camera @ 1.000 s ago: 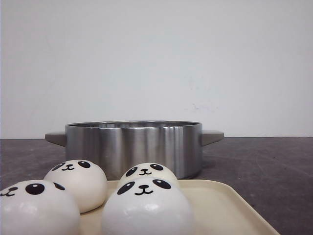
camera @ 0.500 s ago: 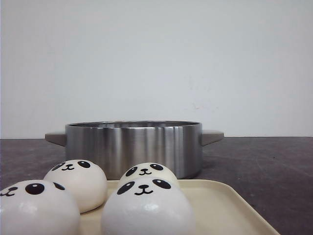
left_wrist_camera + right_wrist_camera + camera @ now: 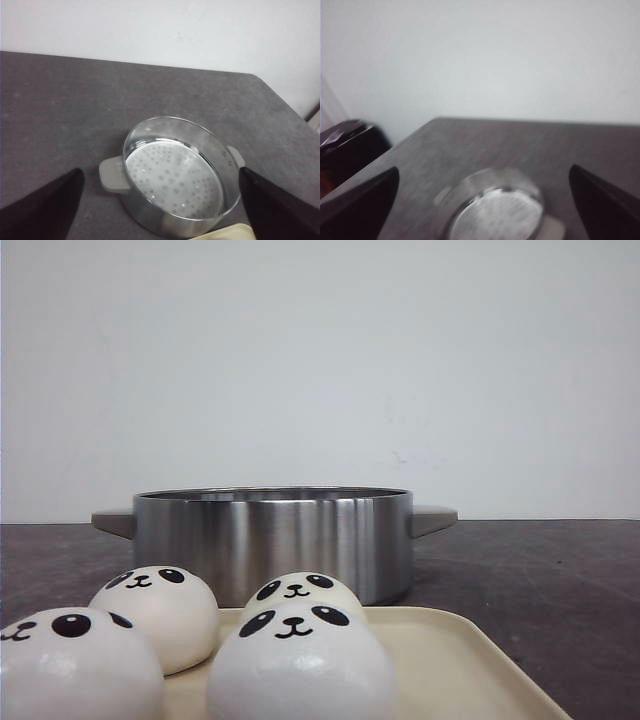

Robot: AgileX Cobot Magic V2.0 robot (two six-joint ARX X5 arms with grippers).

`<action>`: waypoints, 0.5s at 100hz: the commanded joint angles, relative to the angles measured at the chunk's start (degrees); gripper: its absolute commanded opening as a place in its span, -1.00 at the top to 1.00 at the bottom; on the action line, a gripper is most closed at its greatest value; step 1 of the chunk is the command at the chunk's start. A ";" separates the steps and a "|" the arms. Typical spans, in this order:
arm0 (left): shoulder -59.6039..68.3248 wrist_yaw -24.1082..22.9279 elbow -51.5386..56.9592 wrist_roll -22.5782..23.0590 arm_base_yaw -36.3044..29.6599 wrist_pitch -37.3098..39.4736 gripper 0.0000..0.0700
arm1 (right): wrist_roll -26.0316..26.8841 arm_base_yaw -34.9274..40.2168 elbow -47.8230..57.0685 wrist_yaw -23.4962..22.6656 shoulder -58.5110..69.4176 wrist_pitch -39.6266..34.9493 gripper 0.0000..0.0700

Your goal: Steam buns

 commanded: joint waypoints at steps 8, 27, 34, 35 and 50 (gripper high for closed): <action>0.31 -0.28 0.72 1.01 -1.33 0.20 -0.74 | 1.11 7.41 0.72 4.52 5.84 -1.75 -1.00; 0.28 -1.31 0.72 1.01 -3.43 -0.35 -0.74 | 4.17 25.66 0.72 20.13 15.02 -7.45 -1.00; 0.28 -3.19 0.72 1.03 -4.04 -0.85 -0.74 | 5.03 32.48 0.72 25.33 18.23 -8.28 -1.00; 0.28 -3.39 0.72 1.03 -4.15 -0.92 -0.74 | 5.29 33.42 0.72 25.90 18.71 -8.33 -1.00; 0.28 -3.96 0.72 1.03 -5.62 -0.98 -0.74 | 12.70 44.46 0.72 30.69 26.93 -8.46 -1.00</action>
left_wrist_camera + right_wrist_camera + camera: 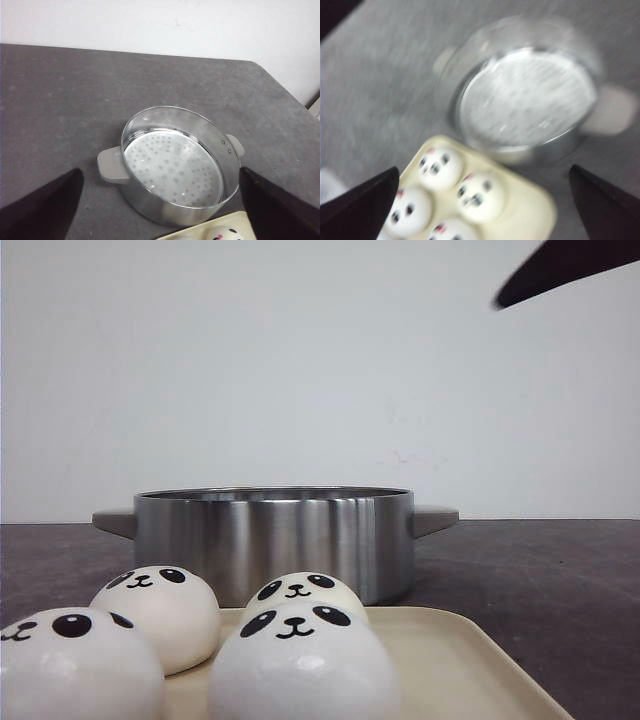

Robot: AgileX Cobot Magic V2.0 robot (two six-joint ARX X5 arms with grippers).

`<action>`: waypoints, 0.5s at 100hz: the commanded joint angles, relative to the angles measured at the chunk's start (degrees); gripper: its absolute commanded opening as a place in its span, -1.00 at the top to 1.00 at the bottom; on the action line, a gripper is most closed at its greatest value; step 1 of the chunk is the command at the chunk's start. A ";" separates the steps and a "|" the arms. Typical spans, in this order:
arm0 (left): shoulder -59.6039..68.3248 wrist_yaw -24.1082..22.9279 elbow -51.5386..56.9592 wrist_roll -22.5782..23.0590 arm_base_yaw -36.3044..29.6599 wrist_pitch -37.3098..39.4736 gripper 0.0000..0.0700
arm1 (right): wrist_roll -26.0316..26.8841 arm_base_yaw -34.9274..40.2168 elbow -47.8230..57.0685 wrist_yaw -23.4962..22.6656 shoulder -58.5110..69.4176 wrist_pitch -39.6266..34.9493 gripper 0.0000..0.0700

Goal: Steam buns
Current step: 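Reach the right gripper to the tray and grasp a panda bun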

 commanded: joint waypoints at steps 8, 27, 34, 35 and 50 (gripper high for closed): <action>0.28 -0.35 0.72 0.79 -1.38 0.61 -0.74 | 8.20 6.34 0.72 0.90 8.04 0.35 -1.00; 0.28 -0.98 0.72 0.79 -3.15 0.61 -0.74 | 10.93 7.43 0.74 -1.68 18.97 0.39 -0.97; 0.28 -1.16 0.72 0.81 -3.74 0.63 -0.74 | 10.91 7.30 0.92 -1.62 22.40 0.42 -0.97; 0.28 -1.20 0.72 0.81 -3.85 0.63 -0.74 | 10.91 7.23 1.01 -1.62 22.86 0.42 -0.97; 0.28 -1.60 0.72 1.64 -5.18 0.59 -0.74 | 10.67 7.08 3.78 -1.66 29.16 0.37 -0.96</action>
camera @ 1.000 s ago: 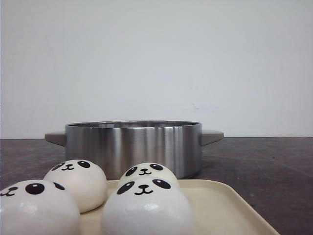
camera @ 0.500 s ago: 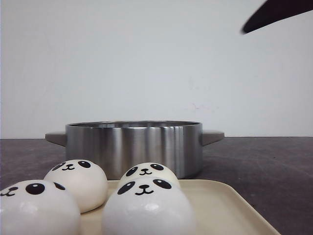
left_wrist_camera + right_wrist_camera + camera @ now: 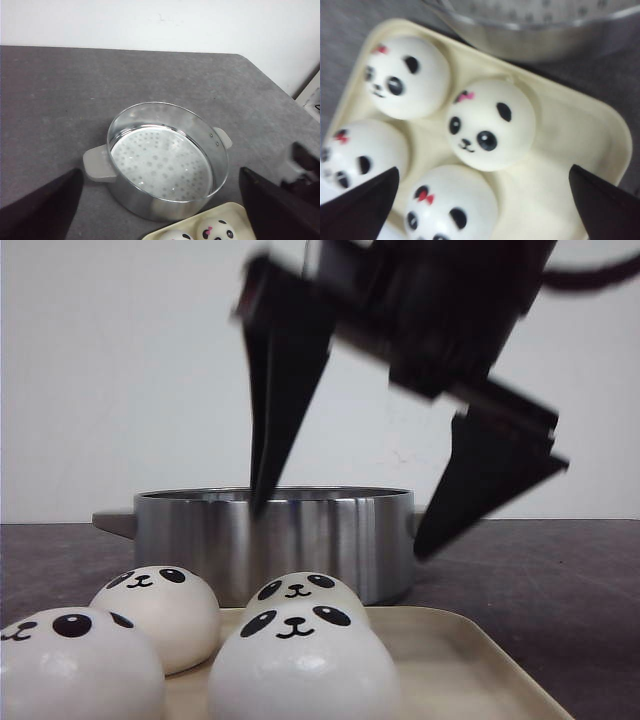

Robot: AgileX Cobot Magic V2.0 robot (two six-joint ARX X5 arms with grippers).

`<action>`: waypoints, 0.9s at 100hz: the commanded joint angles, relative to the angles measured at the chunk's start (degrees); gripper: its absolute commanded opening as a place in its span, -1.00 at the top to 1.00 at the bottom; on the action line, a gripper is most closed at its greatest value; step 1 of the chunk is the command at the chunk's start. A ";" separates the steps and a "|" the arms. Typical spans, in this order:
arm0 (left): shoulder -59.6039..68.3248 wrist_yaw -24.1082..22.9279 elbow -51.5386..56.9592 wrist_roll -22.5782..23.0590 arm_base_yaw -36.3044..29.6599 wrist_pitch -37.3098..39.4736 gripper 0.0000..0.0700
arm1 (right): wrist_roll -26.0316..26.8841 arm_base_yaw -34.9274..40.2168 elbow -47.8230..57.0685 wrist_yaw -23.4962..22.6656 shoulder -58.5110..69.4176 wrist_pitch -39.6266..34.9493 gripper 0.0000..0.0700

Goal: Steam buns
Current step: 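Reach the right gripper to the tray and grasp a panda bun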

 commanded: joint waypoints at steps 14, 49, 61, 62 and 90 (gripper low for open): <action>0.28 -1.33 0.72 1.25 -1.38 0.24 -0.74 | 0.33 0.50 6.25 0.00 6.99 0.63 -0.73; 0.24 -1.46 0.72 1.25 -2.21 -2.29 -0.74 | 0.37 -0.33 8.98 0.02 15.10 -3.58 -0.70; 0.26 -1.46 0.72 1.25 -2.23 -2.29 -0.74 | 0.44 -0.63 8.98 0.11 15.98 -2.95 -0.61; 0.26 -1.46 0.72 1.25 -2.23 -2.29 -0.74 | 0.44 -0.66 8.98 0.09 15.98 -2.91 -0.58; 0.26 -2.91 0.72 1.44 -2.23 -2.23 -0.74 | 0.42 -2.67 8.98 0.28 16.06 -1.90 -0.28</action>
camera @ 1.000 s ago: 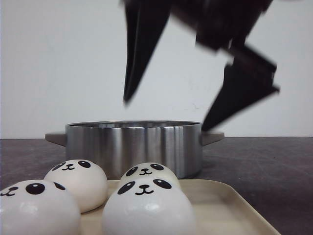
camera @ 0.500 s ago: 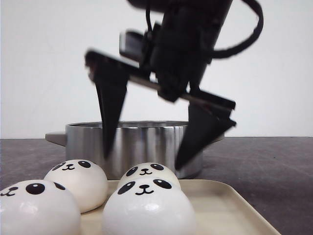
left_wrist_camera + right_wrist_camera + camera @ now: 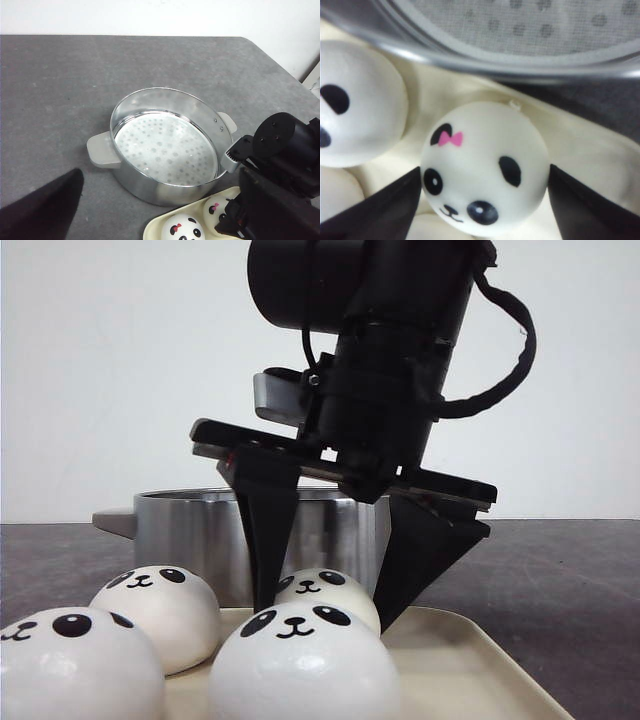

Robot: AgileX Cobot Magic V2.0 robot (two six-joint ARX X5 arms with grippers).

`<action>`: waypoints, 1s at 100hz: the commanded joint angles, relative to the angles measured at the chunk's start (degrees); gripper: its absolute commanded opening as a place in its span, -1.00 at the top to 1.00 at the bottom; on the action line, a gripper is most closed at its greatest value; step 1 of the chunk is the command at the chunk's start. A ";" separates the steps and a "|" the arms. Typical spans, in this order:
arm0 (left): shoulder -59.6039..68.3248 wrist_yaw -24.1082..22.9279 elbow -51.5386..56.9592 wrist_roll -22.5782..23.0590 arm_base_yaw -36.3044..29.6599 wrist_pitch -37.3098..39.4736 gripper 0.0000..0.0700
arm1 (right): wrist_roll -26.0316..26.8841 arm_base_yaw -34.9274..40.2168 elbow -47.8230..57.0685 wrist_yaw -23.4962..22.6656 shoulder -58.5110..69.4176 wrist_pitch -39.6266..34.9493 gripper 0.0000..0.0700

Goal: Steam buns
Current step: 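Reach the right gripper to the tray and grasp a panda bun, then carry the bun over the pot, lower it, open the right gripper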

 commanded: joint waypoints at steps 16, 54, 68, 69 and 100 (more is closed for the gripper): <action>0.26 -0.28 0.72 0.57 -0.26 0.87 -0.74 | 0.28 -0.52 0.85 -0.11 2.12 -1.18 1.00; 0.26 -0.28 0.72 0.55 -0.26 0.87 -0.74 | -2.34 3.69 5.66 -5.01 -8.55 -3.13 1.00; 0.26 -0.28 0.72 0.50 -0.26 1.18 -0.74 | -3.56 4.83 13.53 -7.32 -13.70 -6.84 1.00; 0.26 -0.28 0.72 0.50 -0.26 1.20 -0.74 | -3.78 4.83 14.19 -7.23 -13.94 -6.93 1.00; 0.28 -0.52 0.72 0.50 -1.44 1.44 -0.74 | -10.97 -1.68 31.67 0.22 -9.88 -8.07 1.00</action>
